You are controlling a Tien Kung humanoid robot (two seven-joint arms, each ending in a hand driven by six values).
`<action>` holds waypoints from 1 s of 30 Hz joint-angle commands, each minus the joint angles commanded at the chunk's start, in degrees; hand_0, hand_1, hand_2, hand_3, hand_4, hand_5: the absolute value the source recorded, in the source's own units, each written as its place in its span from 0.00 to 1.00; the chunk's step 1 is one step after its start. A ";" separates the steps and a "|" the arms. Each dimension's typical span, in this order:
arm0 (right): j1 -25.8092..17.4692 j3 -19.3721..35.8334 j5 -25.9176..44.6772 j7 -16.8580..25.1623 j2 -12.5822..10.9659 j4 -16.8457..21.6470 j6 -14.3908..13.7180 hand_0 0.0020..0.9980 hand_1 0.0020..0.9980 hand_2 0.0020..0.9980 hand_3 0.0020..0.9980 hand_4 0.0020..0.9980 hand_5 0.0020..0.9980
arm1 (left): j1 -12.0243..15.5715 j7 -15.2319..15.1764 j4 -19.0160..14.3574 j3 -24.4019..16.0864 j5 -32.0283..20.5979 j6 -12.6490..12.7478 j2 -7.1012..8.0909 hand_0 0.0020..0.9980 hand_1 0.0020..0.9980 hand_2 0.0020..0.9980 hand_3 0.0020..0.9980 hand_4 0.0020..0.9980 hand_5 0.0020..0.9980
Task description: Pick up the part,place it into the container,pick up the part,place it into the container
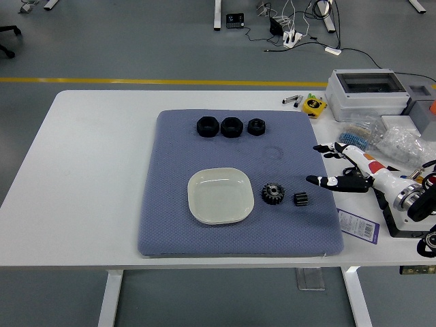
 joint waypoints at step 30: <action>18.31 -28.71 -10.23 -4.83 -1.89 -8.67 0.45 0.81 0.76 0.78 0.79 0.90 0.53 | -0.01 -0.08 0.00 0.77 -0.13 0.44 0.00 0.78 0.72 0.76 0.70 0.77 0.90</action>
